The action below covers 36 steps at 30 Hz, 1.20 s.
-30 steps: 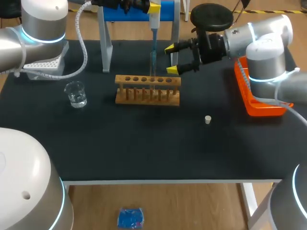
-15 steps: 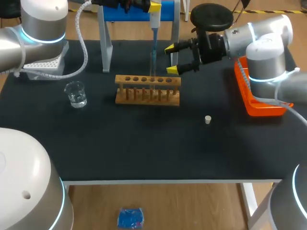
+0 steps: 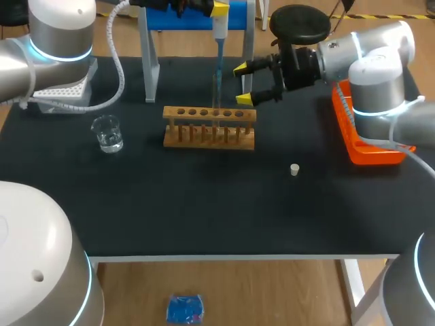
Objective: Invert the test tube, pick up the pipette, mount the tip to pipette, aspirate from beaker and dispense into the tube, eject the tip, return the pipette, and cap with the stopper.
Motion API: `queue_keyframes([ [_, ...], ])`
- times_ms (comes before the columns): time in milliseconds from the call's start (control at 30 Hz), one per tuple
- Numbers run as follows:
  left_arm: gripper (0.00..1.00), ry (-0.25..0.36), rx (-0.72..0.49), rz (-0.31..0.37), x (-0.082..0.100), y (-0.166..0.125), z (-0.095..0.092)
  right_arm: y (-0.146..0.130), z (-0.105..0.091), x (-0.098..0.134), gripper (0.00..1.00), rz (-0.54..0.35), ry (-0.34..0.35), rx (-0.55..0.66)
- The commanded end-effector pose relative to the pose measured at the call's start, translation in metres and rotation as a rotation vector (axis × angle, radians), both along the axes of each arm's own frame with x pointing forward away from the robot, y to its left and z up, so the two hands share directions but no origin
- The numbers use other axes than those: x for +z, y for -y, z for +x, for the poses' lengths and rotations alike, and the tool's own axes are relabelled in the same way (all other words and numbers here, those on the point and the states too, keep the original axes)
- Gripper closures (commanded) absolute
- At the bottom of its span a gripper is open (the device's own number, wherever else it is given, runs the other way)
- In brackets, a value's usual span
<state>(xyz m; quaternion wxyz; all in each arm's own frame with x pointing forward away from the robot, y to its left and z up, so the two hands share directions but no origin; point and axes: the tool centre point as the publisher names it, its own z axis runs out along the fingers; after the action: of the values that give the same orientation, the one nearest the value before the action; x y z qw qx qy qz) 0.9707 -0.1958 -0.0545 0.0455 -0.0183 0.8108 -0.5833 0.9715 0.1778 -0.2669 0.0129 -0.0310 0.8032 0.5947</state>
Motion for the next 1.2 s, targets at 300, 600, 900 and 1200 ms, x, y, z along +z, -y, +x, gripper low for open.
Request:
queue_keyframes([
  [300,1.00,0.004,0.001,0.005,0.007,-0.001,-0.004,0.000,0.000,-0.001,0.00,0.000,0.000,0.001],
  [600,1.00,-0.011,-0.020,0.012,0.011,0.001,-0.003,0.000,0.000,-0.001,0.00,0.000,0.000,0.001],
  [900,1.00,0.002,-0.017,0.011,0.014,0.002,-0.003,0.000,0.000,-0.001,0.00,0.000,0.000,0.001],
  [1200,1.00,0.009,-0.010,0.016,0.018,0.000,-0.004,0.000,0.000,-0.001,0.00,0.000,0.000,0.001],
])
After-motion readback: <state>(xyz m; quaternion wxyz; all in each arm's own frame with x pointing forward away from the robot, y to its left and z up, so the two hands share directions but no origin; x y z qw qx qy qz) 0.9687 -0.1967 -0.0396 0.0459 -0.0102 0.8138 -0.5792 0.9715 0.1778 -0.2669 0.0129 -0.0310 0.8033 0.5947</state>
